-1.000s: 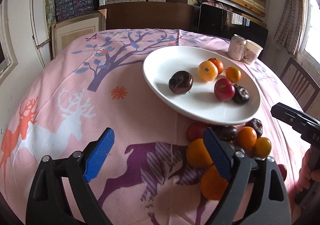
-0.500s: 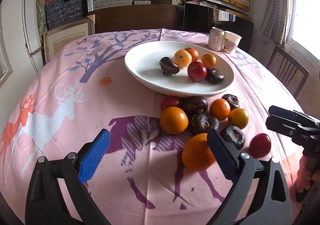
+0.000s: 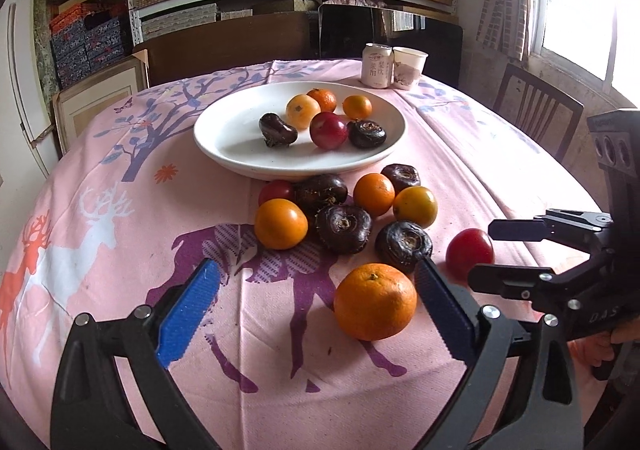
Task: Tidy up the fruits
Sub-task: 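Grasp an orange with the left tool while the right tool grasps a red plum, then place the orange and red plum on the white plate and open both tools, then grasp an orange with the left tool while the right tool grasps a dark purple fruit, then carry the orange and dark purple fruit onto the white plate and open both tools, then grasp a red plum with the left tool while the right tool grasps a yellow plum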
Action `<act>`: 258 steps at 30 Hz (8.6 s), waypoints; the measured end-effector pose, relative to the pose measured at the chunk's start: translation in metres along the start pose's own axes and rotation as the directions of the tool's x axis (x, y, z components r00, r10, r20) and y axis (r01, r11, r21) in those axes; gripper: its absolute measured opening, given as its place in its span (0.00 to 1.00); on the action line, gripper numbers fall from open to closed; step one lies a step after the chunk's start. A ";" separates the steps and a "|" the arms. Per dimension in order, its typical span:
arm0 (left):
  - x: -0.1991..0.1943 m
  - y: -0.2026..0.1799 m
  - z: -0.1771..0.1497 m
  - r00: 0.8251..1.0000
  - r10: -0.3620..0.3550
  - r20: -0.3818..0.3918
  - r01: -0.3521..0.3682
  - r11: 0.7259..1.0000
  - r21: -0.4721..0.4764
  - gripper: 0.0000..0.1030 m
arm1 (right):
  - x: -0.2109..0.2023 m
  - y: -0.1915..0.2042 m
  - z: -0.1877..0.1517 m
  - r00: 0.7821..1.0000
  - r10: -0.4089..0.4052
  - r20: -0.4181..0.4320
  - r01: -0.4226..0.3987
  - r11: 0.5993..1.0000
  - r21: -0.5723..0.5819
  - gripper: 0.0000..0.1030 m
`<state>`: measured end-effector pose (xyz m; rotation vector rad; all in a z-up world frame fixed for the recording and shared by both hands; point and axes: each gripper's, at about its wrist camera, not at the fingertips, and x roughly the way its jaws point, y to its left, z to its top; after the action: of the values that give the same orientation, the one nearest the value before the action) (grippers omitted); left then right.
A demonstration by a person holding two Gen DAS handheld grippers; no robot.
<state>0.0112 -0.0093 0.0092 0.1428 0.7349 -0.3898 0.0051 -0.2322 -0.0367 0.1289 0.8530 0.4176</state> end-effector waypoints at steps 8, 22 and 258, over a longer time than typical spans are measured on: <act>0.017 -0.022 -0.006 0.986 -0.111 -0.122 0.121 0.990 0.072 0.93 | 0.013 0.002 0.003 0.998 0.031 -0.058 -0.031 1.000 0.000 0.49; 0.024 -0.003 -0.009 0.976 -0.159 -0.150 0.152 0.987 -0.059 0.64 | 0.013 -0.005 0.003 0.995 0.077 -0.057 -0.075 0.996 0.042 0.37; 0.065 0.087 0.041 0.978 0.178 -0.105 -0.194 0.966 -0.173 0.95 | 0.045 -0.013 0.049 1.000 -0.017 -0.011 0.017 1.000 -0.008 0.37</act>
<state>0.1148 0.0404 -0.0050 0.0555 0.8338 -0.1361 0.0721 -0.2229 -0.0403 0.1118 0.8625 0.4066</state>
